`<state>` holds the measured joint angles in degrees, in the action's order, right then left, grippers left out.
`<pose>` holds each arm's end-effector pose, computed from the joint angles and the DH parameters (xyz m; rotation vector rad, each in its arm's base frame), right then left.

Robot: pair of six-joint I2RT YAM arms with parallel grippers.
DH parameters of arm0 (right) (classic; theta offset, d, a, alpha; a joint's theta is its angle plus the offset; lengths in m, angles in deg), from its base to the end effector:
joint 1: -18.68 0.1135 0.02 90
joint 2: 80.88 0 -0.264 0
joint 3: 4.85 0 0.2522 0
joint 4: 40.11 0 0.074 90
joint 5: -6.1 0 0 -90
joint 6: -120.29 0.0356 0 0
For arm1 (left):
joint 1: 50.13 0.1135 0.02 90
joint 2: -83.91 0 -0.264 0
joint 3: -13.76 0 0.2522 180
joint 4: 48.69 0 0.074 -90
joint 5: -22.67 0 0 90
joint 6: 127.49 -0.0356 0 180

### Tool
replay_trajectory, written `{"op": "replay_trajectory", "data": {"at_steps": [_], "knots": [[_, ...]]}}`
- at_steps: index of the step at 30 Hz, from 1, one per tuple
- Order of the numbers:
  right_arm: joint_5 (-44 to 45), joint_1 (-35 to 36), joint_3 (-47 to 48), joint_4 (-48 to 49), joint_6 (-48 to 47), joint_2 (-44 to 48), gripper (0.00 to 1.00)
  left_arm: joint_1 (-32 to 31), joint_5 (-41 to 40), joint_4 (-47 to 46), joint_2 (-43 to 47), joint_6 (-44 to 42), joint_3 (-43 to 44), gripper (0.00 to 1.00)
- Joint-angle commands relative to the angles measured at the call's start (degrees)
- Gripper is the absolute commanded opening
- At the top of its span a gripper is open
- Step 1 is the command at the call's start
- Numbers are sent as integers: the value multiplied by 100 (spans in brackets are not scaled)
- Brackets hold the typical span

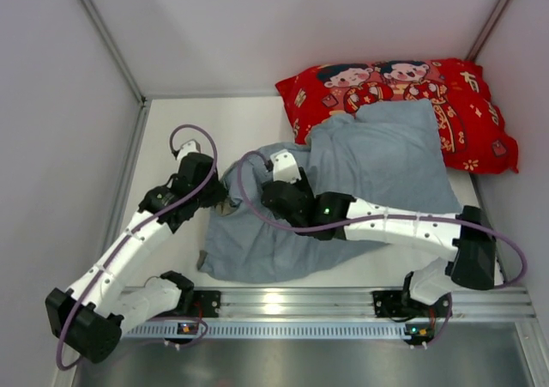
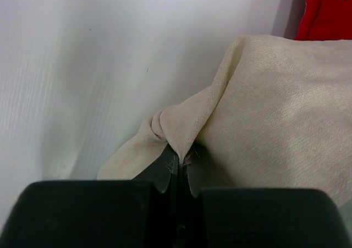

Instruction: Remove the pillowcase from the pillow

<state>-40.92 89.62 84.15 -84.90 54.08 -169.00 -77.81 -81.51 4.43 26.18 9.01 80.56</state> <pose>0.1325 0.3093 0.3118 -0.5115 2.0413 0.0961 0.1866 -0.0880 0.3010 -0.5034 2.2842 -0.3655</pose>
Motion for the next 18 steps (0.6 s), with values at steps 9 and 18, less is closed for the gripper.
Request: {"op": "replay_trajectory", "data": {"at_steps": [9, 18], "knots": [[149, -1328, -1521, -167, -93, 1692, 23, 26, -348, 511, 430, -150, 66, 0], [-264, -1459, -1943, -97, -314, 2158, 0, 43, -446, 582, 306, -212, 84, 0]]}}
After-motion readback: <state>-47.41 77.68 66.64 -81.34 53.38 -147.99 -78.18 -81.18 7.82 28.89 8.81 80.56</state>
